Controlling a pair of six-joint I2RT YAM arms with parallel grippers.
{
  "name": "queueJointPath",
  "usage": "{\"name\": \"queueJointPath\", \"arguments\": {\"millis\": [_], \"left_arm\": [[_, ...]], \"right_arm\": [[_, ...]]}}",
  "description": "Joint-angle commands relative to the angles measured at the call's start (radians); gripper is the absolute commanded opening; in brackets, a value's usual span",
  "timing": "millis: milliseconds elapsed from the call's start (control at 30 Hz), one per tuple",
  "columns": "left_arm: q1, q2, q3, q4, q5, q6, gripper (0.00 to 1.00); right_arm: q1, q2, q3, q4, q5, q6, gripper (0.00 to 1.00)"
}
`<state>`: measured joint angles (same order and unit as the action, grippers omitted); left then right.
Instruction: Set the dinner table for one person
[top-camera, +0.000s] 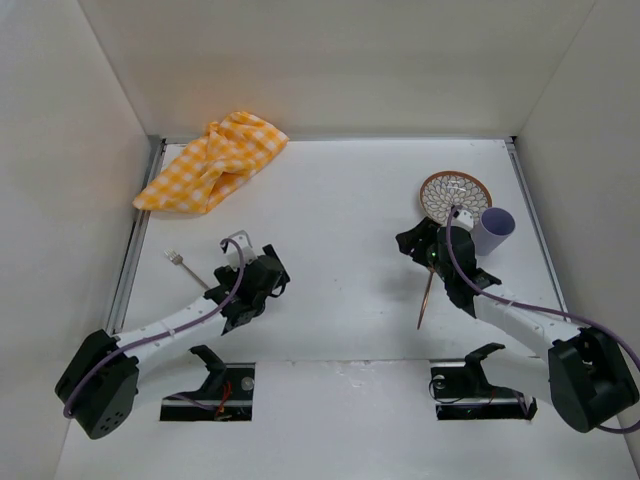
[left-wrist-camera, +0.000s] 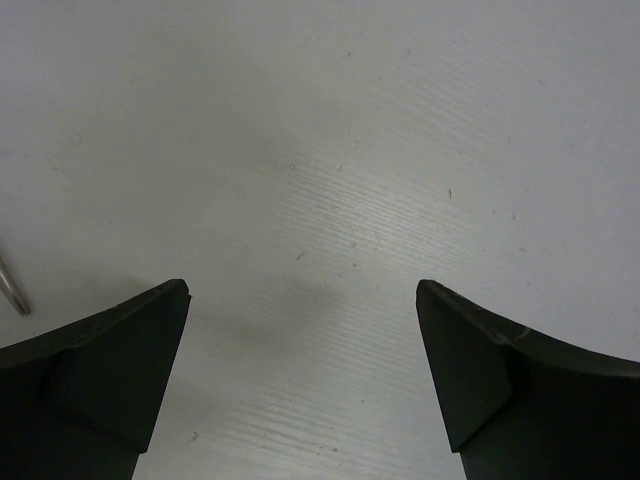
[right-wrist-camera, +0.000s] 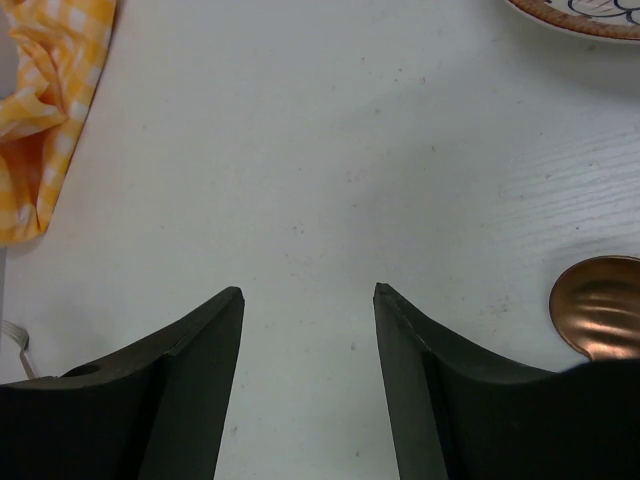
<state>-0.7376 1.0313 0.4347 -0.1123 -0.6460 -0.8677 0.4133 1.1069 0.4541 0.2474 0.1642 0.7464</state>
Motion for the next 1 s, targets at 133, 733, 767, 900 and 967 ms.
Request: {"name": "queueJointPath", "arguments": {"millis": [133,733,767,900,967], "left_arm": [[0.022,0.010,0.042,0.034,-0.001,0.025,1.00],[0.143,0.239,0.200,0.410,0.000,0.262,1.00],[0.155,0.248,0.214,0.430,0.002,0.269,1.00],[0.255,0.282,0.280,0.496,0.040,0.305,0.45],[0.306,0.285,0.308,0.481,0.037,0.238,0.27]], "right_arm": [[0.012,-0.004,0.032,0.050,0.003,-0.001,0.61],[0.037,0.028,0.069,0.006,-0.022,-0.010,0.10],[0.038,0.028,0.069,0.004,-0.022,-0.012,0.10],[0.040,0.037,0.069,0.009,-0.022,-0.015,0.14],[0.040,0.041,0.070,0.010,-0.019,-0.015,0.22]]}}
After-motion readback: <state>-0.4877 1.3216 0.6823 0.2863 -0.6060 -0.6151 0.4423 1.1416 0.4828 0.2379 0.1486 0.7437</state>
